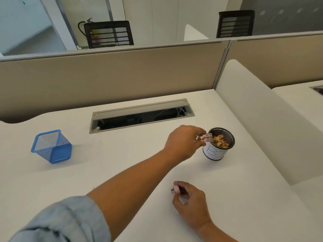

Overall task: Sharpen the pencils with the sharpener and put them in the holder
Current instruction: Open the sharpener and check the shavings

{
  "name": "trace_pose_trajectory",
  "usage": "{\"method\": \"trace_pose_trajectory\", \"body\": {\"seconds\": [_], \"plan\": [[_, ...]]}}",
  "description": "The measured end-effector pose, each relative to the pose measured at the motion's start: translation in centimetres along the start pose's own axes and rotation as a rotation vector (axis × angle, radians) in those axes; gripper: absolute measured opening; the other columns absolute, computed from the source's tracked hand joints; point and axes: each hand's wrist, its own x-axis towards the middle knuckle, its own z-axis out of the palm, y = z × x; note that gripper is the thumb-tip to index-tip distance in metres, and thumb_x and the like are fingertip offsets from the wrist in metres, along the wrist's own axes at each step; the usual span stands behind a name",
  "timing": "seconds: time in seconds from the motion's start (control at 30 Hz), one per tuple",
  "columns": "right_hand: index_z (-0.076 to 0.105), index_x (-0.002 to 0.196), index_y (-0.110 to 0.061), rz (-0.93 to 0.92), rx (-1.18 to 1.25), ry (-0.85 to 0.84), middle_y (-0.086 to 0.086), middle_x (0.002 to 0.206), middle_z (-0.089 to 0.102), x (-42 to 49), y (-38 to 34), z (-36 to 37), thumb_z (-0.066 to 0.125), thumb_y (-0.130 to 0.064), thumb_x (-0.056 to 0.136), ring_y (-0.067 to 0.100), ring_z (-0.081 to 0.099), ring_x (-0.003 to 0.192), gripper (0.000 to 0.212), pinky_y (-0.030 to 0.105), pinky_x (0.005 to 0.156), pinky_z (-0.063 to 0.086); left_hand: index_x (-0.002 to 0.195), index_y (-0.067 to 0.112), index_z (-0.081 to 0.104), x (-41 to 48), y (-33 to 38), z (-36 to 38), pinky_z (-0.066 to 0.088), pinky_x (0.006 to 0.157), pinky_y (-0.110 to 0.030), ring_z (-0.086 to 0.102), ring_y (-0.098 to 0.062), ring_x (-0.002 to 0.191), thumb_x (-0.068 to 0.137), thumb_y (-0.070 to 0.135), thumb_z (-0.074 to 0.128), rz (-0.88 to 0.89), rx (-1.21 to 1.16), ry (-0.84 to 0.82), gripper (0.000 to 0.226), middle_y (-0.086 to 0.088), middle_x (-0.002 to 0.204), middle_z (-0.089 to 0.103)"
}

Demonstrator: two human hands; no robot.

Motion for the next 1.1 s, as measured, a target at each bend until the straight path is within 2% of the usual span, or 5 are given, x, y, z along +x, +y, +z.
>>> {"method": "trace_pose_trajectory", "body": {"seconds": [0.2, 0.47, 0.63, 0.87, 1.1], "plan": [[0.068, 0.106, -0.03, 0.008, 0.02, -0.049, -0.012, 0.097, 0.075, 0.0, -0.1, -0.1, 0.072, -0.015, 0.079, 0.003, 0.072, 0.088, 0.032, 0.021, 0.084, 0.058, 0.101, 0.022, 0.062, 5.0, 1.2, 1.9, 0.056, 0.073, -0.038, 0.063, -0.022, 0.09, 0.083, 0.028, 0.075, 0.086, 0.02, -0.021, 0.024, 0.001, 0.098, 0.071], [0.071, 0.107, -0.02, -0.038, 0.007, -0.014, -0.016, 0.094, 0.073, 0.0, -0.2, -0.1, 0.066, -0.024, 0.08, 0.004, 0.072, 0.087, 0.028, 0.026, 0.083, 0.059, 0.102, 0.02, 0.075, 7.5, 0.7, 2.8, 0.051, 0.074, -0.039, 0.056, -0.022, 0.1, 0.089, 0.026, 0.068, 0.369, 0.22, -0.118, 0.015, -0.001, 0.105, 0.069], [0.071, 0.11, -0.018, -0.034, -0.008, -0.017, -0.013, 0.096, 0.074, -0.1, -0.3, 0.0, 0.064, -0.028, 0.08, 0.004, 0.072, 0.088, 0.033, 0.026, 0.085, 0.059, 0.101, 0.018, 0.073, 7.9, 0.7, 3.7, 0.052, 0.07, -0.039, 0.054, -0.023, 0.097, 0.087, 0.011, 0.068, 0.493, 0.334, -0.108, 0.016, -0.001, 0.104, 0.068], [0.071, 0.108, -0.018, -0.033, -0.031, -0.01, -0.012, 0.095, 0.075, -0.1, -0.3, -0.1, 0.066, -0.02, 0.08, 0.002, 0.071, 0.088, 0.029, 0.024, 0.084, 0.059, 0.105, 0.023, 0.071, 7.0, 0.5, 3.1, 0.052, 0.076, -0.037, 0.055, -0.02, 0.103, 0.091, 0.022, 0.067, 0.377, 0.235, -0.052, 0.015, 0.002, 0.109, 0.067], [0.073, 0.103, -0.018, 0.028, 0.031, -0.01, -0.011, 0.094, 0.076, -0.1, -0.6, -0.6, 0.071, -0.016, 0.081, 0.005, 0.073, 0.089, 0.022, 0.027, 0.086, 0.059, 0.097, 0.03, 0.073, -0.8, -0.6, 0.2, 0.05, 0.08, -0.03, 0.06, -0.009, 0.092, 0.077, 0.025, 0.08, 0.02, -0.209, 0.136, 0.022, 0.014, 0.098, 0.07]]}}
